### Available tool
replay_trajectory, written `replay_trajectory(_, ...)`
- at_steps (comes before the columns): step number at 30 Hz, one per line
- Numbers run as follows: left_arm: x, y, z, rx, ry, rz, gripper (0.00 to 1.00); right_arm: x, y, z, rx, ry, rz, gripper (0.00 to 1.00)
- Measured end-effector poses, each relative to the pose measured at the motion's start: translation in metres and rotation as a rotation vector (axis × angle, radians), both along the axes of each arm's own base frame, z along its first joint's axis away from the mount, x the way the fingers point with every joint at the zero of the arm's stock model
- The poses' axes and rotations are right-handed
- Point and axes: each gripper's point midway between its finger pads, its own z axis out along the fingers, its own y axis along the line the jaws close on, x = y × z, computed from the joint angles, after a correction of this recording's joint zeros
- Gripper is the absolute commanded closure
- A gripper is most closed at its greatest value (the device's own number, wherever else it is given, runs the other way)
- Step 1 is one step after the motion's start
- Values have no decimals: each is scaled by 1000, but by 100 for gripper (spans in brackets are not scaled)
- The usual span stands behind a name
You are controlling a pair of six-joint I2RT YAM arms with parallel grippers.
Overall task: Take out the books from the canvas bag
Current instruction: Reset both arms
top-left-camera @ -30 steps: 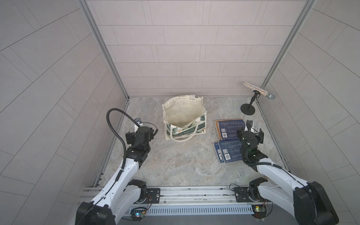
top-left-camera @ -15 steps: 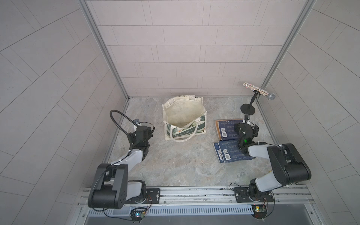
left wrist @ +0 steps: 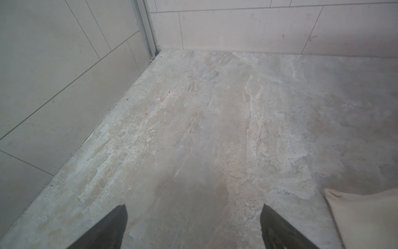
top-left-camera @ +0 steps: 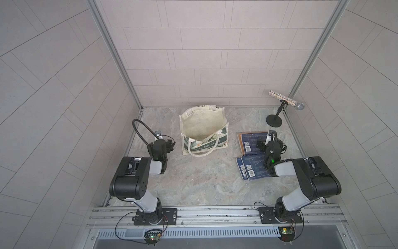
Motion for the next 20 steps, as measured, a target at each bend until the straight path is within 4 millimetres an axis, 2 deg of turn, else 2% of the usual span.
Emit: replay_trajectory(20, 1, -5, 4, 7, -25, -32, 0, 0, 0, 0, 2, -1, 6, 0)
